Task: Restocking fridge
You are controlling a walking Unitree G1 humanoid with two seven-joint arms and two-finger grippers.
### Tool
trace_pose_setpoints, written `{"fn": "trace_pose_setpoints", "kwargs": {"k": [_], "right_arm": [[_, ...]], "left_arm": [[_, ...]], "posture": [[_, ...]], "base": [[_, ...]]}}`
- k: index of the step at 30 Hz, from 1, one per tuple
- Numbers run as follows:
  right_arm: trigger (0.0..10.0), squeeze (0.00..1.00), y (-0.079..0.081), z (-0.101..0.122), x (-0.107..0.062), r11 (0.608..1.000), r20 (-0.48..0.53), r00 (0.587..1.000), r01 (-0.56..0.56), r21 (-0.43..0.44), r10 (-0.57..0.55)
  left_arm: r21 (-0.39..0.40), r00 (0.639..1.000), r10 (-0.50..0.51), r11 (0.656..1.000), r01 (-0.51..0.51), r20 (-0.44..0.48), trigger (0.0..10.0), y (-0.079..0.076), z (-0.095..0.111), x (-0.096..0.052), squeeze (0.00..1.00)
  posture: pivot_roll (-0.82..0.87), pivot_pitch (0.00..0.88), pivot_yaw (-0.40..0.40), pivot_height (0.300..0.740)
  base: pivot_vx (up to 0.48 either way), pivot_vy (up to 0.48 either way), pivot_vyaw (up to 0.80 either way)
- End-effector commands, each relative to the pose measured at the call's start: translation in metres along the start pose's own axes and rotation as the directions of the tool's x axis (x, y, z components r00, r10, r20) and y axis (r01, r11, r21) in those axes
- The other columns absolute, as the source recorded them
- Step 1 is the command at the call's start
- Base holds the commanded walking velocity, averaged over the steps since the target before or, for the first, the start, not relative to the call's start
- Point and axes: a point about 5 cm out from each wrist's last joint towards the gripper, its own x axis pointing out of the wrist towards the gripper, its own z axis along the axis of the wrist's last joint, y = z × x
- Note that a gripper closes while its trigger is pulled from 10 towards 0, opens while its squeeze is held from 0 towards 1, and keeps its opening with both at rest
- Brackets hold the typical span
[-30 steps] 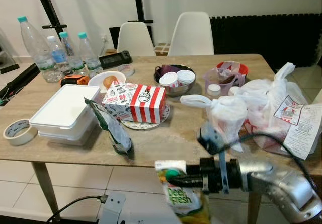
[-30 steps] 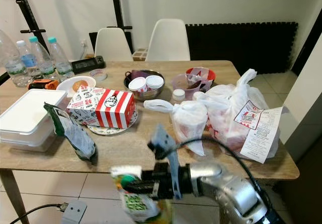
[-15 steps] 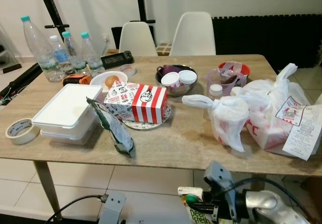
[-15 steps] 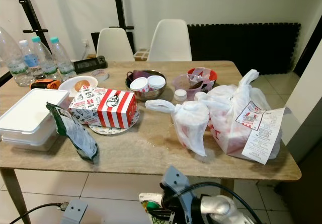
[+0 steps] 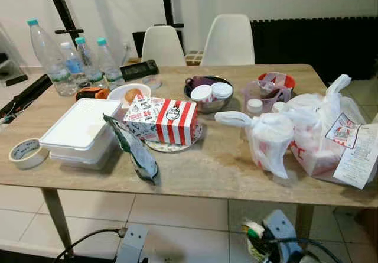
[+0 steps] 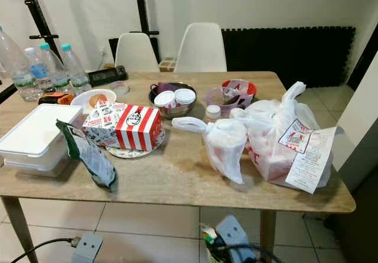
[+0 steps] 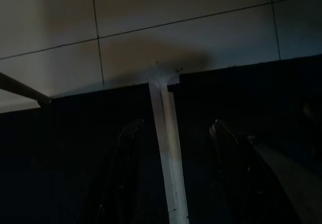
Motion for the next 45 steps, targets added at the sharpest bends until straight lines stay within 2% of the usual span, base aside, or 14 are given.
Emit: {"fn": "trace_pose_setpoints", "kwargs": {"k": [1,3,4,5,6,7,8,10,11,12,16,19,27,45], "right_arm": [[0.0,0.00,0.002,-0.006,0.000,0.999,0.013,0.999,0.037,0.016,-0.037],[0.0,0.00,0.006,-0.014,0.000,0.997,-0.005,0.998,0.065,0.036,-0.065],[0.6,0.00,0.008,-0.021,0.000,0.994,-0.023,0.995,0.094,0.052,-0.093],[0.6,0.00,0.008,-0.021,0.000,0.994,-0.023,0.995,0.094,0.052,-0.093],[2.6,0.00,0.010,-0.029,-0.001,0.985,-0.047,0.988,0.148,0.093,-0.144],[2.6,0.00,0.010,-0.029,-0.001,0.985,-0.047,0.988,0.148,0.093,-0.144],[9.6,0.00,0.010,-0.035,-0.002,0.969,-0.077,0.977,0.208,0.130,-0.199],[9.6,0.00,0.009,-0.039,-0.003,0.957,-0.098,0.968,0.246,0.153,-0.232],[10.0,0.00,0.009,-0.049,-0.004,0.915,-0.158,0.941,0.329,0.233,-0.298],[10.0,0.00,0.009,-0.052,-0.005,0.899,-0.180,0.933,0.352,0.261,-0.313],[10.0,0.00,0.008,-0.059,-0.005,0.860,-0.244,0.909,0.404,0.311,-0.339],[10.0,0.00,0.005,-0.065,-0.007,0.835,-0.304,0.876,0.462,0.301,-0.375],[10.0,0.00,0.001,-0.067,-0.008,0.811,-0.342,0.841,0.516,0.276,-0.419],[10.0,0.00,-0.004,-0.064,-0.007,0.816,-0.320,0.833,0.530,0.231,-0.451]], "left_arm": [[-0.009,1.000,-0.006,1.000,0.006,-0.006,10.0,-0.003,-0.003,-0.001,0.00],[-0.010,1.000,-0.009,1.000,0.009,-0.005,10.0,-0.004,-0.003,0.000,0.00],[-0.011,1.000,-0.011,1.000,0.010,-0.005,10.0,-0.005,-0.002,0.000,0.00],[-0.011,1.000,-0.011,1.000,0.010,-0.005,10.0,-0.005,-0.002,0.000,0.00],[-0.012,1.000,-0.013,1.000,0.013,-0.005,10.0,-0.006,-0.002,0.000,0.00],[-0.012,1.000,-0.013,1.000,0.013,-0.005,10.0,-0.006,-0.002,0.000,0.00],[-0.017,1.000,-0.016,1.000,0.016,-0.004,10.0,-0.008,-0.001,0.000,0.00],[-0.020,1.000,-0.018,1.000,0.018,-0.005,10.0,-0.009,-0.001,0.001,0.00],[-0.022,1.000,-0.025,0.999,0.025,-0.011,10.0,-0.011,0.000,0.001,0.00],[-0.022,1.000,-0.027,0.999,0.027,-0.014,10.0,-0.012,0.000,0.002,0.00],[-0.024,0.999,-0.026,0.999,0.025,-0.032,10.0,-0.014,-0.001,0.002,0.00],[-0.023,0.999,-0.011,1.000,0.010,-0.051,10.0,-0.015,-0.003,0.002,0.00],[-0.036,0.997,-0.005,0.999,0.003,-0.074,10.0,-0.016,-0.008,0.001,0.00],[-0.045,0.998,-0.018,0.999,0.015,-0.057,10.0,-0.018,-0.006,0.002,0.00]], "posture": [[-0.04,0.047,0.056,0.740],[-0.05,0.046,0.056,0.740],[-0.05,0.046,0.056,0.740],[-0.05,0.046,0.056,0.740],[-0.05,0.046,0.056,0.740],[-0.05,0.046,0.056,0.740],[-0.05,0.046,0.056,0.740],[-0.05,0.046,0.056,0.740],[-0.04,0.038,0.060,0.740],[-0.04,0.038,0.060,0.740],[-0.05,0.027,0.058,0.740],[-0.05,0.023,0.053,0.740],[-0.05,0.017,0.041,0.740],[-0.06,0.019,0.045,0.740]], "base": [[0.000,0.000,0.00],[0.000,0.000,0.00],[0.000,0.000,0.00],[0.000,0.000,0.00],[0.000,0.000,0.00],[0.000,0.000,0.00],[0.000,0.000,0.00],[0.000,0.000,0.00],[0.000,0.000,0.00],[0.000,0.000,0.00],[0.000,0.000,0.00],[0.000,0.000,0.00],[0.000,0.000,0.00],[-0.237,0.000,0.00]]}}
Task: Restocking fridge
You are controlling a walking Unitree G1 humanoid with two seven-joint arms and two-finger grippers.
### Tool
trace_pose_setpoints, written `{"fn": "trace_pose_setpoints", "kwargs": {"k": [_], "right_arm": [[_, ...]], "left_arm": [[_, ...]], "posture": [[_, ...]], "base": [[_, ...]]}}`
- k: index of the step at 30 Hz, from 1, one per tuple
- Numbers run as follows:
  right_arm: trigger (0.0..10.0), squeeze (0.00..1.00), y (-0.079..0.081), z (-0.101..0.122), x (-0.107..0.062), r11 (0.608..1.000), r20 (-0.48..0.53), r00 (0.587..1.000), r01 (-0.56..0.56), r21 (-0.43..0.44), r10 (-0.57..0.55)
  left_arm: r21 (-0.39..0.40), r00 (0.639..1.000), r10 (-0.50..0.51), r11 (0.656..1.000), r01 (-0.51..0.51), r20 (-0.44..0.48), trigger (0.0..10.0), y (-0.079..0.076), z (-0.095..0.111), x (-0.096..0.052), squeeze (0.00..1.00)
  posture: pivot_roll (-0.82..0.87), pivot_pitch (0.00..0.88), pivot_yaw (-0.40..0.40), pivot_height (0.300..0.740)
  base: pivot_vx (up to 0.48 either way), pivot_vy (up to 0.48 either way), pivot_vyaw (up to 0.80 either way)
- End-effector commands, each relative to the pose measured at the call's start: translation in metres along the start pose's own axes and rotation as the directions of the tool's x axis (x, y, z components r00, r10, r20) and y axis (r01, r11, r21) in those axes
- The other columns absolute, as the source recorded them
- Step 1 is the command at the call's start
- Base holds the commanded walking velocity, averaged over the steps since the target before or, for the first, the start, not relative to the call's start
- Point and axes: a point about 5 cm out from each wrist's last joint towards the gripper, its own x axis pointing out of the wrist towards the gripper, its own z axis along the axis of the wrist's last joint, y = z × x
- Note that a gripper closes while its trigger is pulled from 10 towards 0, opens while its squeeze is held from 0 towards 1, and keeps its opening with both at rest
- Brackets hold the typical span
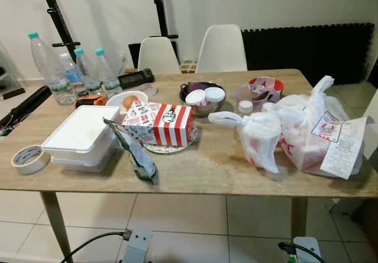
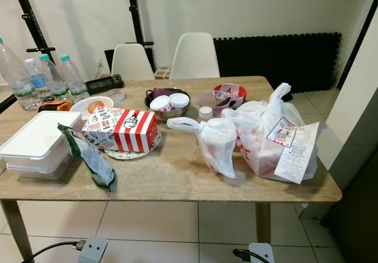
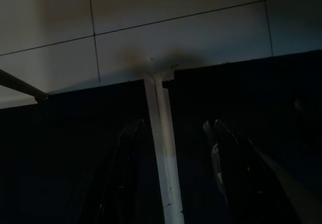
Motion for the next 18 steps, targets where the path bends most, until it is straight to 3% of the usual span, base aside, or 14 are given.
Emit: {"fn": "trace_pose_setpoints", "kwargs": {"k": [1,18], "right_arm": [[10.0,0.00,0.001,0.001,0.000,1.000,0.012,1.000,0.001,-0.006,-0.001],[10.0,0.00,0.010,0.017,0.005,1.000,0.052,0.999,-0.007,-0.013,0.008]], "left_arm": [[-0.004,1.000,-0.009,1.000,0.008,-0.009,10.0,-0.002,-0.003,-0.001,0.00],[-0.017,1.000,-0.017,1.000,0.017,0.006,10.0,-0.004,0.001,0.001,0.00]], "posture": [[-0.06,0.019,0.045,0.740],[-0.06,0.024,0.040,0.740]], "base": [[-0.277,0.000,0.00],[-0.282,0.000,0.00]]}}
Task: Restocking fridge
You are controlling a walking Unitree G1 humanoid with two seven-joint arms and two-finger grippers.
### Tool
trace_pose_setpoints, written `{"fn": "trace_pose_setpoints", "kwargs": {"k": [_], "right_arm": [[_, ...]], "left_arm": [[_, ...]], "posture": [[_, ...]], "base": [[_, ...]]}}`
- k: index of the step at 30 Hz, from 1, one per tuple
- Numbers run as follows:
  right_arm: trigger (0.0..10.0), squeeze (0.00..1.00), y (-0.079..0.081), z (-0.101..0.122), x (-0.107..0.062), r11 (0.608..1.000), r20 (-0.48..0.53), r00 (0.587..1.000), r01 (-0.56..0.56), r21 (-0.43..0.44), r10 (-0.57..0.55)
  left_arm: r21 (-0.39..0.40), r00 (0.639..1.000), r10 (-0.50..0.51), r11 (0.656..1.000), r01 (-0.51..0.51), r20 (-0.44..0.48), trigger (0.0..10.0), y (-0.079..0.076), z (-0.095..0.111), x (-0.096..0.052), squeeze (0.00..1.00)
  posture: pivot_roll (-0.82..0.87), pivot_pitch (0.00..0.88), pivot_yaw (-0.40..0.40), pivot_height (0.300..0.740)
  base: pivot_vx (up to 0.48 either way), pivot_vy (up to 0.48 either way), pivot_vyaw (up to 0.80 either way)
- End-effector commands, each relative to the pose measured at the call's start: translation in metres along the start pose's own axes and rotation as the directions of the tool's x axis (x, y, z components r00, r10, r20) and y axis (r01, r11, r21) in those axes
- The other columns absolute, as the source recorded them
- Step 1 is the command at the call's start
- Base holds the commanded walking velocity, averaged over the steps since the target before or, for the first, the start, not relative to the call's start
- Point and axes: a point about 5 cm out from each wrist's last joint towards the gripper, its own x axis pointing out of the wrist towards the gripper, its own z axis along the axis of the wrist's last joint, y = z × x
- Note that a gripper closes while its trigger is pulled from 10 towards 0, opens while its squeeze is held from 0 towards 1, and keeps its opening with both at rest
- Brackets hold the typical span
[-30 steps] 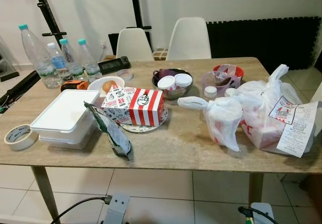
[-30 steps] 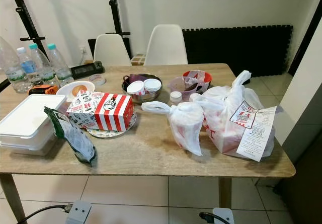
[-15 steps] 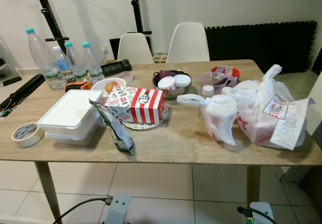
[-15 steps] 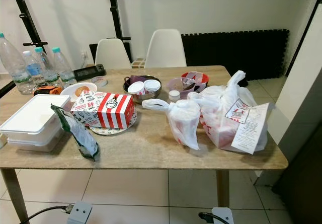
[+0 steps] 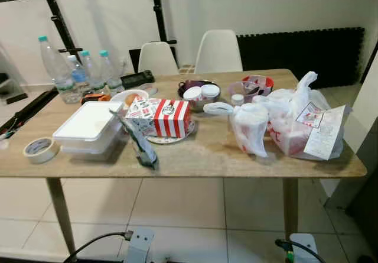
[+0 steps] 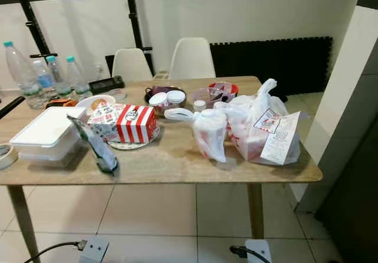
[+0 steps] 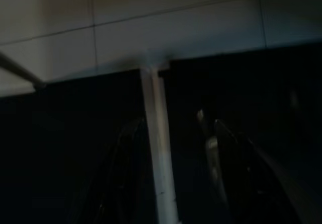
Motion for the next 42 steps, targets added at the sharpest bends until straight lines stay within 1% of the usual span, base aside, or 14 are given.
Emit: {"fn": "trace_pose_setpoints", "kwargs": {"k": [1,13,18,25,30,34,42], "right_arm": [[10.0,0.00,-0.001,0.015,0.003,1.000,0.053,0.999,0.006,-0.004,-0.006],[10.0,0.00,0.003,0.020,0.004,1.000,0.070,0.997,-0.008,-0.007,0.009],[10.0,0.00,0.004,0.022,0.005,1.000,0.072,0.997,-0.014,-0.009,0.014],[10.0,0.00,0.001,0.024,0.005,1.000,0.071,0.997,-0.011,-0.005,0.012],[10.0,0.00,0.001,0.024,0.005,1.000,0.072,0.997,-0.012,-0.005,0.012],[10.0,0.00,-0.001,0.022,0.006,1.000,0.054,0.999,-0.008,0.014,0.008],[10.0,0.00,-0.002,0.022,0.006,1.000,0.048,0.999,-0.009,0.029,0.007]], "left_arm": [[-0.011,1.000,-0.009,1.000,0.008,-0.026,10.0,-0.003,-0.007,-0.001,0.00],[-0.013,1.000,-0.012,1.000,0.012,-0.002,10.0,-0.001,-0.001,0.000,0.00],[-0.007,1.000,-0.013,1.000,0.013,0.002,10.0,-0.002,0.001,0.000,0.00],[-0.010,0.999,-0.030,0.999,0.030,0.021,10.0,-0.008,0.006,0.002,0.00],[-0.004,0.999,-0.036,0.999,0.036,0.023,10.0,-0.009,0.008,0.002,0.00],[0.001,0.999,-0.038,0.999,0.038,0.025,10.0,-0.009,0.009,0.002,0.00],[0.005,0.998,-0.037,0.999,0.037,0.044,10.0,-0.008,0.012,0.002,0.00]], "posture": [[-0.06,0.024,0.040,0.740],[-0.07,0.025,0.039,0.740],[-0.07,0.028,0.037,0.740],[-0.07,0.034,0.041,0.740],[-0.07,0.036,0.042,0.740],[-0.07,0.037,0.044,0.740],[-0.07,0.040,0.045,0.740]], "base": [[-0.281,0.000,0.00],[-0.281,0.000,0.00],[0.000,0.000,0.00],[0.000,0.000,0.00],[0.000,0.000,0.00],[0.000,0.000,0.00],[0.000,0.000,-0.80]]}}
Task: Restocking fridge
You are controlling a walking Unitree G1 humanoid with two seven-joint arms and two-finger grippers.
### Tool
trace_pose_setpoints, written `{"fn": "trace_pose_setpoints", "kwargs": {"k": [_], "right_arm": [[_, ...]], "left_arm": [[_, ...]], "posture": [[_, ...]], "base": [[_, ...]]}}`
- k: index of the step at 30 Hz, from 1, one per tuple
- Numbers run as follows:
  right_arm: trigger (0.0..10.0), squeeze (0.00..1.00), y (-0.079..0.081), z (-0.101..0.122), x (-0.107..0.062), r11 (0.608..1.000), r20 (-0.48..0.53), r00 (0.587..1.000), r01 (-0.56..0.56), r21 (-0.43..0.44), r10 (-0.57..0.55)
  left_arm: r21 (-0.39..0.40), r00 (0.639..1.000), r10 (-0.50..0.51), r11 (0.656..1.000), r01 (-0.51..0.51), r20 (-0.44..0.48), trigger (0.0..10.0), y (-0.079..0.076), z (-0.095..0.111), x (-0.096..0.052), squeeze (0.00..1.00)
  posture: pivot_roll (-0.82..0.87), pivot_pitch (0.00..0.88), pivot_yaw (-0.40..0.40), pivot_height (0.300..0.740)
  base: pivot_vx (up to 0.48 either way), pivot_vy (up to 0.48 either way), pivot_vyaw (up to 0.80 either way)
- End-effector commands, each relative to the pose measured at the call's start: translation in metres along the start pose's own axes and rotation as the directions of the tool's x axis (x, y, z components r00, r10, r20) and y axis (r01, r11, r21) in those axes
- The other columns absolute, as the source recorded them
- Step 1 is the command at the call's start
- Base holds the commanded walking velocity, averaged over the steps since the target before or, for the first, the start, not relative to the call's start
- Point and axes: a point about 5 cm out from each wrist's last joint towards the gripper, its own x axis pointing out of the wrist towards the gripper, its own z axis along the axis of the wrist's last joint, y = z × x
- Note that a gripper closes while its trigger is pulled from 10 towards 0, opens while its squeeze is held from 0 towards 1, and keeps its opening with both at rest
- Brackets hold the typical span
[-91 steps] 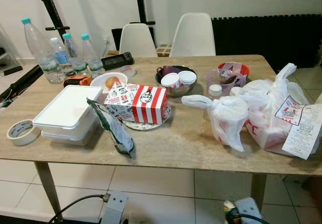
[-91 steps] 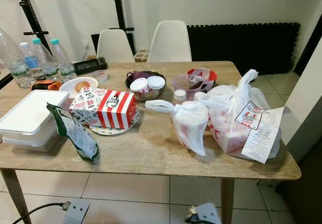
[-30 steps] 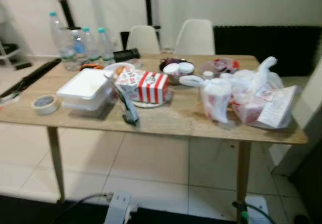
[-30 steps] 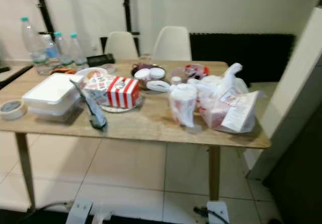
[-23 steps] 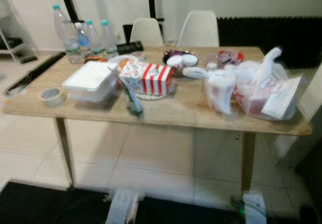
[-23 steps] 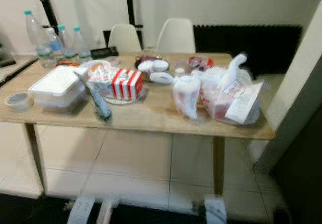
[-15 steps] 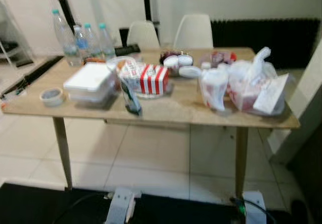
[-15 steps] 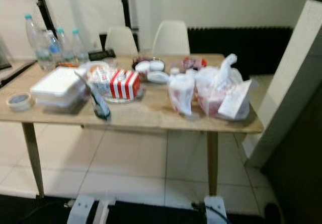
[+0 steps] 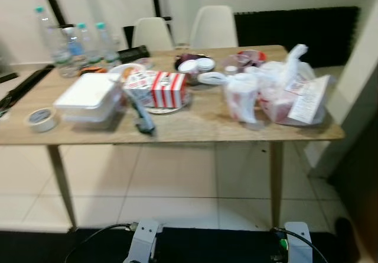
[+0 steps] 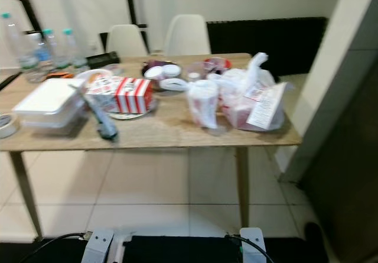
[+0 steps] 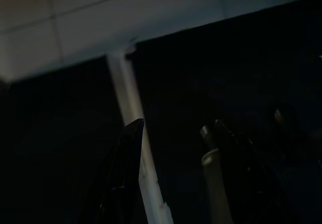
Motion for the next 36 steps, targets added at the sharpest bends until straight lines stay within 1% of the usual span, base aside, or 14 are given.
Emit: {"fn": "trace_pose_setpoints", "kwargs": {"k": [1,30,33,36], "right_arm": [[10.0,0.00,-0.0013,-0.0040,-0.0010,1.000,-0.016,1.000,0.005,0.011,-0.005],[10.0,0.00,0.0015,-0.0118,-0.0033,1.000,-0.033,0.999,0.007,0.025,-0.006],[10.0,0.00,0.0013,-0.0110,-0.0034,1.000,-0.020,1.000,0.002,0.028,-0.001],[10.0,0.00,0.0011,-0.0098,-0.0032,1.000,-0.014,1.000,-0.008,0.009,0.008]], "left_arm": [[-0.003,1.000,-0.006,1.000,0.006,0.001,10.0,-0.0012,0.0004,0.0002,0.00],[0.017,1.000,-0.022,1.000,0.021,0.022,10.0,-0.0009,0.0015,-0.0006,0.00],[0.012,0.999,-0.022,1.000,0.021,0.033,10.0,-0.0013,0.0033,-0.0003,0.00],[0.012,0.999,-0.027,1.000,0.026,0.043,10.0,-0.0032,0.0072,0.0010,0.00]], "posture": [[-0.07,0.040,0.045,0.740],[-0.08,0.044,0.056,0.740],[-0.08,0.041,0.054,0.740],[-0.08,0.037,0.051,0.740]], "base": [[0.000,0.000,-0.80],[0.000,0.000,-0.80],[0.000,0.000,-0.15],[0.000,0.000,0.00]]}}
